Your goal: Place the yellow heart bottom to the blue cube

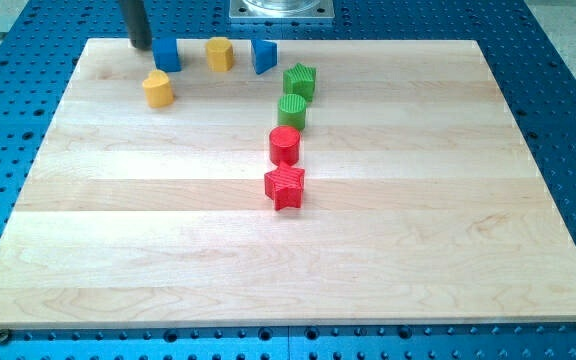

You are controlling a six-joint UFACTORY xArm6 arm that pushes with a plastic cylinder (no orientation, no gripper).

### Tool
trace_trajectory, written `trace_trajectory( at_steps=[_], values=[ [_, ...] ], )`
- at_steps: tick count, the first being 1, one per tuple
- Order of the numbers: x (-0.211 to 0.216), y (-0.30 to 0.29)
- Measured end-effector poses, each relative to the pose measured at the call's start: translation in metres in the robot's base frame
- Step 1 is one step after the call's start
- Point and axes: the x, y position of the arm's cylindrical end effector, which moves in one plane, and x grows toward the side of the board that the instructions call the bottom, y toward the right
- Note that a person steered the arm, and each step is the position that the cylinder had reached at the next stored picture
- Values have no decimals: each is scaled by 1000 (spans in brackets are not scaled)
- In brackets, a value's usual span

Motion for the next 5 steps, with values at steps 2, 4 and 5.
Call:
trace_trajectory(
  at_steps=[2,4,5],
  values=[
    [7,34],
    [1,64],
    [3,90]
  ],
)
